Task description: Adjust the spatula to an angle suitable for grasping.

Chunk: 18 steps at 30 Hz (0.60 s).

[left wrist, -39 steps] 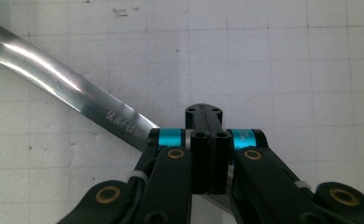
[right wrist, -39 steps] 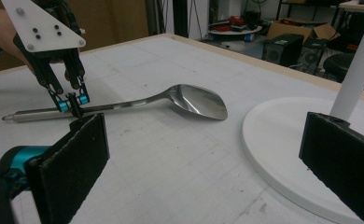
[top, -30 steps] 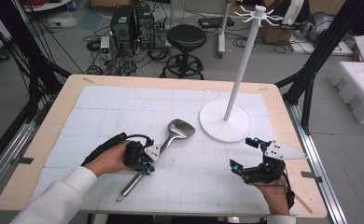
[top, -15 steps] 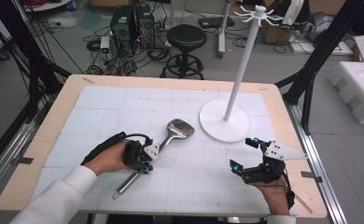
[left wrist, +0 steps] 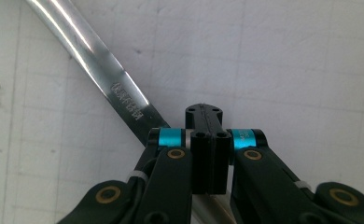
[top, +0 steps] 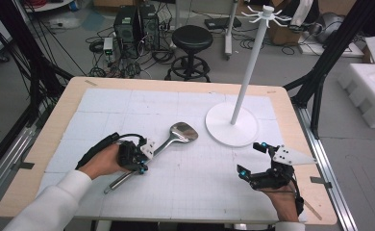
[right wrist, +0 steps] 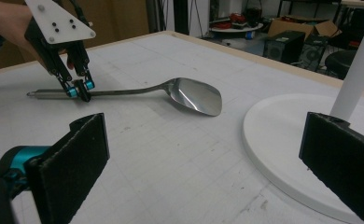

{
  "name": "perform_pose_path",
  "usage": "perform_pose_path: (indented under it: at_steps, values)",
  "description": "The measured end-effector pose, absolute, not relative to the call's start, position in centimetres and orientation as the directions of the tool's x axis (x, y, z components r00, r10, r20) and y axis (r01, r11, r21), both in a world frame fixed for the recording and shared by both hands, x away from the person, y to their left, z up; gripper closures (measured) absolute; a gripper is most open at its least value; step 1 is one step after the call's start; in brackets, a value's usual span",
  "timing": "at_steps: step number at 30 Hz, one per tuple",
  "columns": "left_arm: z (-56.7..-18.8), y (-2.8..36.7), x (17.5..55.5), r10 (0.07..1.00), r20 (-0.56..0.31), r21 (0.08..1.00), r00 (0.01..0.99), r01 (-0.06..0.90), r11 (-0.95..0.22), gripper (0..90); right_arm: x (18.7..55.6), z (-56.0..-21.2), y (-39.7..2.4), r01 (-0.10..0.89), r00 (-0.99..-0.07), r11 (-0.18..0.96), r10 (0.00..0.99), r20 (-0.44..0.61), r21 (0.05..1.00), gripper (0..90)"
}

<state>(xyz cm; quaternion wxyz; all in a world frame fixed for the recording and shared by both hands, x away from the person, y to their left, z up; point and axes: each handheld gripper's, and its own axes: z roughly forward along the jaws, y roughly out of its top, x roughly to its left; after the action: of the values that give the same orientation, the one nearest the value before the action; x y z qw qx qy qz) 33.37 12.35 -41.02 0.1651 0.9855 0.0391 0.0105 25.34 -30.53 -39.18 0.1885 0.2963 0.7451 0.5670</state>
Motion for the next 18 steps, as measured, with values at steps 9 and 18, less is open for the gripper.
perform_pose_path:
  at_steps: [9,18]
  values:
    - [-40.9,14.7,34.3,0.164,0.022,0.330,0.986,0.148,-0.932,89.8,25.4,-39.2,-30.5,0.227,-0.756,0.182,0.652,0.055,0.957,0.4]
    - [-41.0,16.8,34.7,0.234,0.009,0.340,0.972,0.217,-0.915,89.8,25.4,-39.3,-30.6,0.229,-0.755,0.186,0.653,0.054,0.955,0.4]
